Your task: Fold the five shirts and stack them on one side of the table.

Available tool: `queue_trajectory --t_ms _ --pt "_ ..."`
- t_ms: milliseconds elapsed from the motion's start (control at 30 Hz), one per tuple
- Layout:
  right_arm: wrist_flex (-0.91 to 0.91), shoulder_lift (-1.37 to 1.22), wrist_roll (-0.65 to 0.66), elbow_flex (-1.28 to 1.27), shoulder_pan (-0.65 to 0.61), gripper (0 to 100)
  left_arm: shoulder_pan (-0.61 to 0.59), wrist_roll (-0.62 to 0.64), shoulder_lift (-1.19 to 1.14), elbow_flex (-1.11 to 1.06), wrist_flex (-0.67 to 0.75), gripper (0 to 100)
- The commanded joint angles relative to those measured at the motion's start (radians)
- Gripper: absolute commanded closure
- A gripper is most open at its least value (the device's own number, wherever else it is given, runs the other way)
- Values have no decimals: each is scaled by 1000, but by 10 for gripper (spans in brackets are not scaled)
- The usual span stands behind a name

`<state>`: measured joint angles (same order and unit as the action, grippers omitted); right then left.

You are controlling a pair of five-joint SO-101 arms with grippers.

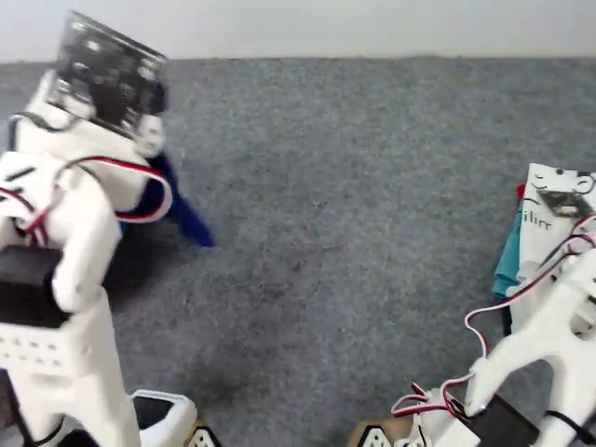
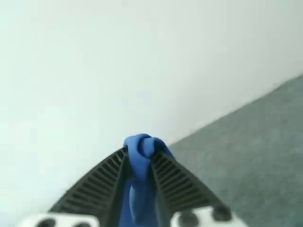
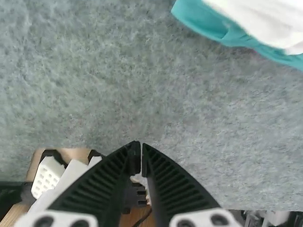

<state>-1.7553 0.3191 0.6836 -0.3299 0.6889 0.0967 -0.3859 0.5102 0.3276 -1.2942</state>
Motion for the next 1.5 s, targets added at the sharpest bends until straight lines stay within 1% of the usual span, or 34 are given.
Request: queue_trajectory --t_ms 0,100,267,333,433,500,600,667,767,900,1000,1100,1200,1267,1367,1467 --pt "-38 42 -11 -5 -12 987 144 35 34 77 14 986" --pt "-38 42 -12 0 -13 987 201 46 29 76 -46 986" --pt "-38 45 -14 0 -73 986 209 46 34 2 -212 986" --pt "-38 61 -14 -3 -128 984 201 46 35 -54 -284 986" --pt "-38 87 -14 -3 -265 983 140 46 35 -125 -387 986" --pt "-38 91 -14 -3 -392 983 81 46 35 -182 -416 986" --pt "-30 71 -26 -5 -604 983 -55 46 37 -265 -430 986" --pt "1 39 -86 -3 -740 983 -166 41 37 -317 -423 986" --pt "70 -21 -152 2 -901 983 -328 26 37 -384 -411 986" --pt "166 -116 -173 3 -1066 983 -546 -37 37 -447 -365 986" --pt "209 -189 -173 38 -1158 980 -701 -107 35 -479 -325 986" --pt "211 -280 -173 138 -1219 920 -838 -158 35 -506 -278 986" --pt "199 -380 -173 253 -1265 827 -916 -166 34 -532 -259 986" --pt "186 -449 -175 327 -1302 786 -924 -166 34 -556 -265 986" --pt "168 -544 -172 434 -1369 772 -924 -164 35 -608 -261 986" --pt "127 -636 -173 548 -1442 772 -928 -160 35 -661 -227 986"
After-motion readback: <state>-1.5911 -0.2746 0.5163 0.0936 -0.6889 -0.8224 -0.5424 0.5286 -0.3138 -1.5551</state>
